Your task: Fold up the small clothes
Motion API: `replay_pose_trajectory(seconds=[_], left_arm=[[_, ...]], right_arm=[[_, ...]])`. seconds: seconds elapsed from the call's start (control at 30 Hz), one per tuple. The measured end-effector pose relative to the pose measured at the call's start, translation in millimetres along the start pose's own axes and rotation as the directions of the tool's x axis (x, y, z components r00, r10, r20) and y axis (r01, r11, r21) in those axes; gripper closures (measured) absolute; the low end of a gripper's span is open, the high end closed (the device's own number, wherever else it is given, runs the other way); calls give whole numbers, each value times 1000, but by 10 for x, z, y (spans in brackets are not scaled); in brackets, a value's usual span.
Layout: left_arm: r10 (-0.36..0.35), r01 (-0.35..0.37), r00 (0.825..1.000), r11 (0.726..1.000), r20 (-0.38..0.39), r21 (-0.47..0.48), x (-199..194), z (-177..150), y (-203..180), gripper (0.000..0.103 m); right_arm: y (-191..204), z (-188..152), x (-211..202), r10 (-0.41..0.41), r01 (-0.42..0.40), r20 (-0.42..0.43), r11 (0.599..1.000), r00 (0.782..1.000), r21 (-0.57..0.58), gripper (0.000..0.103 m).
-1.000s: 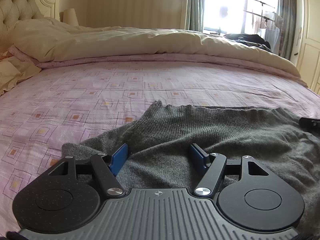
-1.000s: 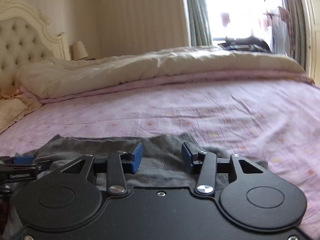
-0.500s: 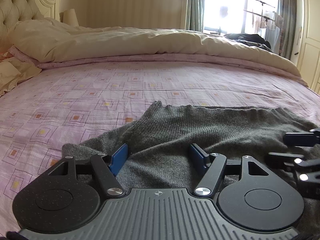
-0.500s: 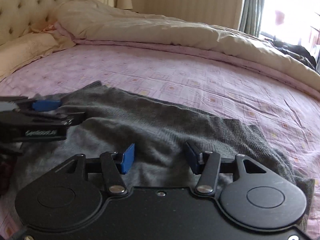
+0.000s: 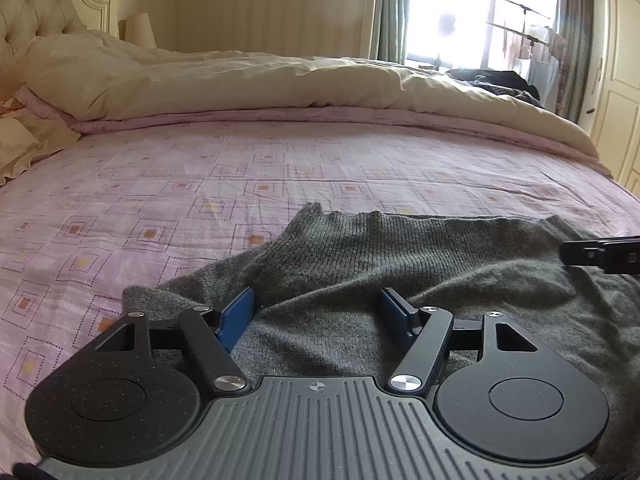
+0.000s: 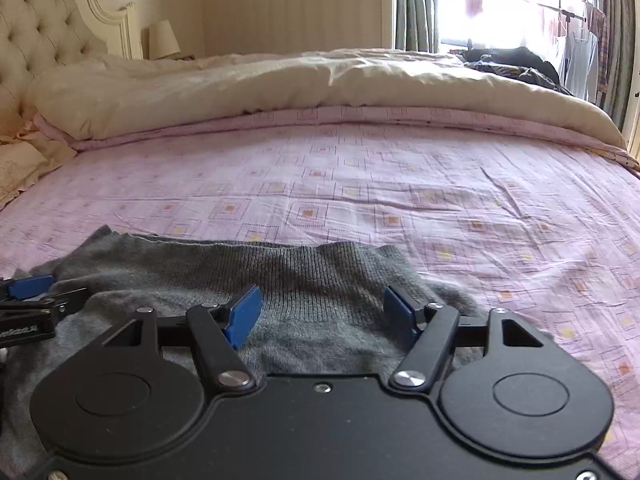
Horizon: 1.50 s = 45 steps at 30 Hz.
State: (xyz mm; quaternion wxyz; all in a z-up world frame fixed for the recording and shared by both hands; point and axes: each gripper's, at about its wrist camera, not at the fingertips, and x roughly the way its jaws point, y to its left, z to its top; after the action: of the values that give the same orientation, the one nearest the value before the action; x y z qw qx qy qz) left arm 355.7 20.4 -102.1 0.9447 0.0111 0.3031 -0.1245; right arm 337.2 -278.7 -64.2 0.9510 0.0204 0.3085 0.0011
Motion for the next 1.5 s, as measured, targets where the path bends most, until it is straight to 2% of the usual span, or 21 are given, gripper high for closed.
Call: replay_pose_trajectory(seconds=[0.13, 0.2, 0.3, 0.37, 0.4, 0.47, 0.5, 0.6, 0.67, 0.73, 0.83, 0.93, 1.03, 1.17, 1.23, 1.37, 1.4, 1.5], left_arm=[[-36, 37, 998, 999, -54, 27, -2, 113, -4, 31], [-29, 31, 997, 999, -77, 28, -85, 173, -34, 31], [-65, 65, 997, 998, -47, 13, -335, 139, -110, 31], [-72, 76, 996, 992, -50, 103, -486, 4, -227, 30], [-51, 60, 997, 983, -54, 172, -545, -88, -292, 30], [-11, 24, 999, 961, -49, 277, -619, -277, -345, 28], [-9, 18, 999, 956, -33, 293, -665, -351, -332, 28], [-20, 24, 1000, 975, -20, 220, -769, -476, -210, 25], [-28, 29, 1000, 984, -11, 173, -792, -508, -168, 24], [-29, 29, 1000, 985, 0, 173, -792, -506, -183, 24], [-40, 39, 999, 987, 5, 157, -761, -500, -164, 23], [-48, 46, 999, 989, 11, 141, -791, -546, -142, 23], [-44, 42, 999, 989, 10, 142, -794, -562, -150, 23], [-46, 45, 999, 989, 2, 138, -801, -560, -153, 23], [-51, 54, 998, 989, -26, 141, -803, -512, -162, 23], [-65, 78, 992, 989, -106, 124, -861, -262, -258, 24], [-76, 88, 991, 990, -106, 112, -897, -178, -306, 24], [-103, 112, 991, 988, -88, 107, -943, 54, -501, 23]], right_arm=[[39, -76, -352, 49, -48, 33, 998, 998, -45, 32], [95, -134, -445, 67, -65, 31, 995, 997, -77, 31], [135, -308, -544, 74, -73, 4, 992, 997, -107, 31], [158, -482, -564, 33, -37, -28, 984, 999, -172, 31], [158, -592, -576, 5, -13, -42, 978, 999, -207, 31], [86, -775, -663, 2, -8, -29, 976, 1000, -216, 29], [48, -835, -711, -3, -4, -33, 978, 999, -211, 28], [-39, -896, -840, -1, -5, -32, 980, 999, -199, 28], [-155, -839, -904, 45, -49, -36, 989, 998, -142, 28], [-318, -786, -986, 84, -84, -9, 996, 996, -38, 28], [-610, -690, -1030, 90, -91, 18, 988, 996, 123, 24], [-936, -647, -931, 139, -132, -7, 950, 990, 284, 24], [-1157, -666, -723, 236, -196, -48, 890, 971, 411, 24], [-1254, -704, -551, 293, -244, -32, 850, 956, 467, 22], [-1294, -688, -482, 336, -281, -22, 820, 942, 499, 19], [-1358, -668, -358, 403, -345, 17, 761, 915, 550, 5], [-1365, -660, -337, 418, -360, 24, 749, 908, 555, 1], [-1366, -636, -302, 432, -370, 22, 742, 901, 559, 0]])
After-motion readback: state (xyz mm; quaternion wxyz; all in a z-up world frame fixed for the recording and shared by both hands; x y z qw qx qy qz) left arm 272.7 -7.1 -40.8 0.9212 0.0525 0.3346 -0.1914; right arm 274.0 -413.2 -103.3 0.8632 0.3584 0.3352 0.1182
